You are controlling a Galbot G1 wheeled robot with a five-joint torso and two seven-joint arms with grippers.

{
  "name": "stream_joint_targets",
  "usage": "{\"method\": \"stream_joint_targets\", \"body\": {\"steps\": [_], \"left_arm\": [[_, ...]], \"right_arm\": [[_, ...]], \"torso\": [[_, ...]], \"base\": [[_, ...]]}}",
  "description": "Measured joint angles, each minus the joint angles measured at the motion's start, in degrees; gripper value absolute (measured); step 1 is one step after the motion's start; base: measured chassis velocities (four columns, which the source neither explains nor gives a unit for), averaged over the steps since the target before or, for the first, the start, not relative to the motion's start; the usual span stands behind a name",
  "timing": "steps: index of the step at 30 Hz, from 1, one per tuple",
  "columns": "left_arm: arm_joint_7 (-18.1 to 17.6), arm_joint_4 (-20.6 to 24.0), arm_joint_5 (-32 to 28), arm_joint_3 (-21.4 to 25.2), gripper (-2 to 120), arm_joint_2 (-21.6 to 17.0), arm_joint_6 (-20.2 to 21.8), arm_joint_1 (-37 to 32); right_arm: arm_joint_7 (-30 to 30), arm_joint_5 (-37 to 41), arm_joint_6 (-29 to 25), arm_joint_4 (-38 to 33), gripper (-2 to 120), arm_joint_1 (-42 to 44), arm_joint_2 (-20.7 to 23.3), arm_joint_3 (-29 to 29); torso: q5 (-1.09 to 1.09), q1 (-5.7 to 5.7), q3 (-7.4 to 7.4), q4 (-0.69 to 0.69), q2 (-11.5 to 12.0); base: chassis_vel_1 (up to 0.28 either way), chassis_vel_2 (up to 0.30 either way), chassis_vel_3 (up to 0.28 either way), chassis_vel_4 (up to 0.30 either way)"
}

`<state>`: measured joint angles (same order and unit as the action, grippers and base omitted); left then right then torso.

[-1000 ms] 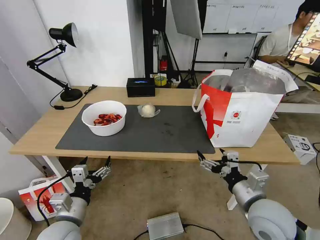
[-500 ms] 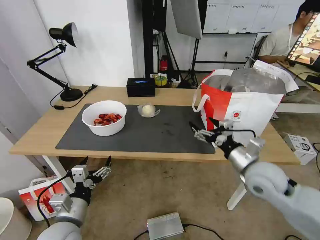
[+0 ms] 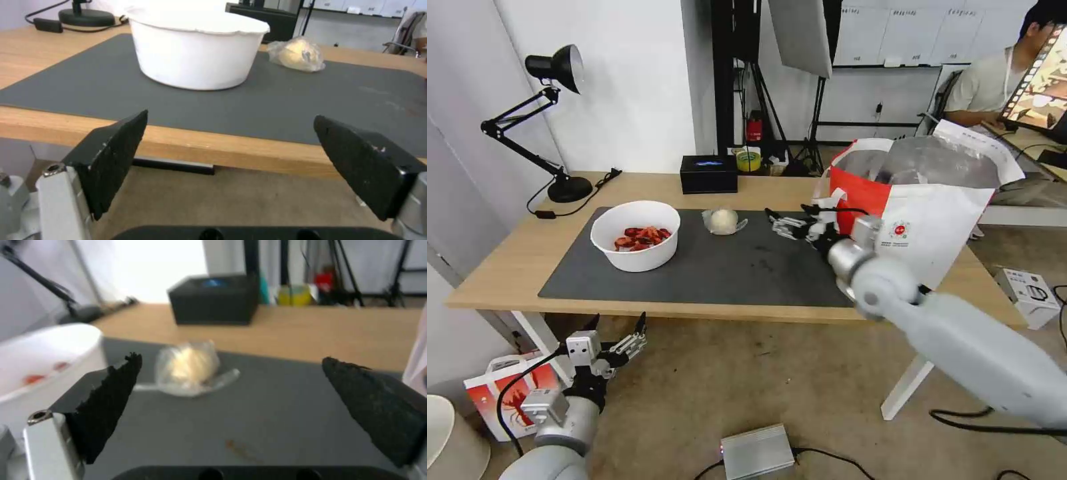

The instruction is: Pick up the trash from the table and place it into the takeout bag.

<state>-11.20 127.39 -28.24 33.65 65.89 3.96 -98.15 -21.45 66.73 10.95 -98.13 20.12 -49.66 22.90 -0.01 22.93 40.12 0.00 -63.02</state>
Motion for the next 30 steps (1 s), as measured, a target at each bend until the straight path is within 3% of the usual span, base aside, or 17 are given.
{"method": "stream_joint_targets", "body": {"steps": [3,10,18,30], "left_arm": [[0.0,-0.2,0.1,0.0,100,0.2,0.0,0.0],[0.0,-0.5,0.4,-0.2,100,0.8,0.0,0.0],[0.0,-0.7,0.4,-0.2,100,0.9,0.0,0.2],[0.4,-1.1,-0.4,0.6,100,0.0,-0.1,0.3]], "right_arm": [[-2.7,0.2,2.7,3.7,100,-3.1,-3.4,1.9],[-2.0,1.7,4.1,10.3,100,-8.4,-8.2,4.1],[-2.8,4.1,7.8,19.6,100,-13.9,-16.7,5.4],[-1.7,4.2,12.1,30.1,100,-17.7,-22.9,5.7]], "torso": [[0.00,0.00,0.00,0.00,0.0],[-0.01,0.00,-0.01,0.00,0.0],[-0.01,0.00,-0.01,0.01,0.0],[0.00,-0.01,-0.01,0.01,0.0]], "base": [[0.000,0.000,0.000,0.000],[0.000,0.000,0.000,0.000],[0.000,0.000,0.000,0.000],[0.000,0.000,0.000,0.000]]}}
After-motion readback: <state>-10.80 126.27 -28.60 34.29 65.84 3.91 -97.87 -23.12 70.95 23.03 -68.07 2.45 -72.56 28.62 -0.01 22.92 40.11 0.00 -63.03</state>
